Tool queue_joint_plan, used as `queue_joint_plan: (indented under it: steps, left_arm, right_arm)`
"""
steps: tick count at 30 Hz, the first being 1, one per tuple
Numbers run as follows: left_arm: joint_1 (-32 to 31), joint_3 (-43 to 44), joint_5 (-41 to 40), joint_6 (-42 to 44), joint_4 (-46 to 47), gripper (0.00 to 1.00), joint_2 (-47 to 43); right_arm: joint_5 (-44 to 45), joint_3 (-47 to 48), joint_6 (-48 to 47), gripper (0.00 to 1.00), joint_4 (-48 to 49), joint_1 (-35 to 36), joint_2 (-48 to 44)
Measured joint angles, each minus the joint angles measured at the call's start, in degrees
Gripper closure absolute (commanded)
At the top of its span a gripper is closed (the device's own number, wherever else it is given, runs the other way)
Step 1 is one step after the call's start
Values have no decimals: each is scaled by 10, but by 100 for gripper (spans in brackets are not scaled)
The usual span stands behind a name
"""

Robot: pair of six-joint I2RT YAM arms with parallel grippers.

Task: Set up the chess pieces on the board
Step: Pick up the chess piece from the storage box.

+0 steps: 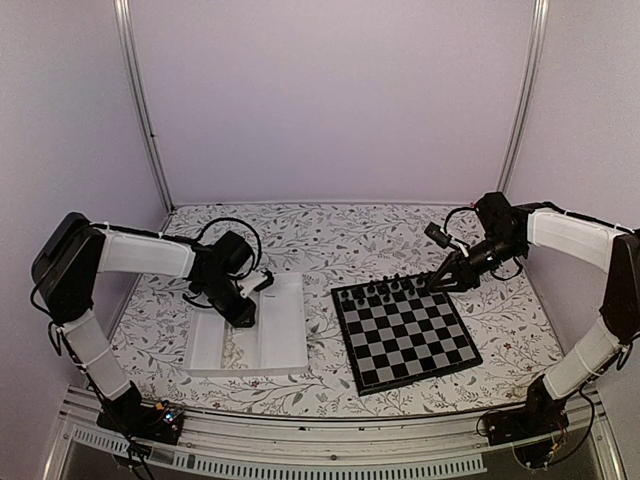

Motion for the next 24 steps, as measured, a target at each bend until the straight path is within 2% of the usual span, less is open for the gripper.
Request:
queue_joint_plan:
  steps: [7, 16, 24]
  left_arm:
    - [0, -3, -9, -2, 4, 89, -2]
    - [-2, -9, -9, -19, -8, 93, -30]
    - [-1, -15, 9, -54, -11, 94, -105]
  right_arm:
    - [-1, 0, 0, 71, 0, 0, 0]
    - [-1, 3, 0, 72, -3, 13, 2]
    - [17, 88, 3, 73, -3, 78, 31]
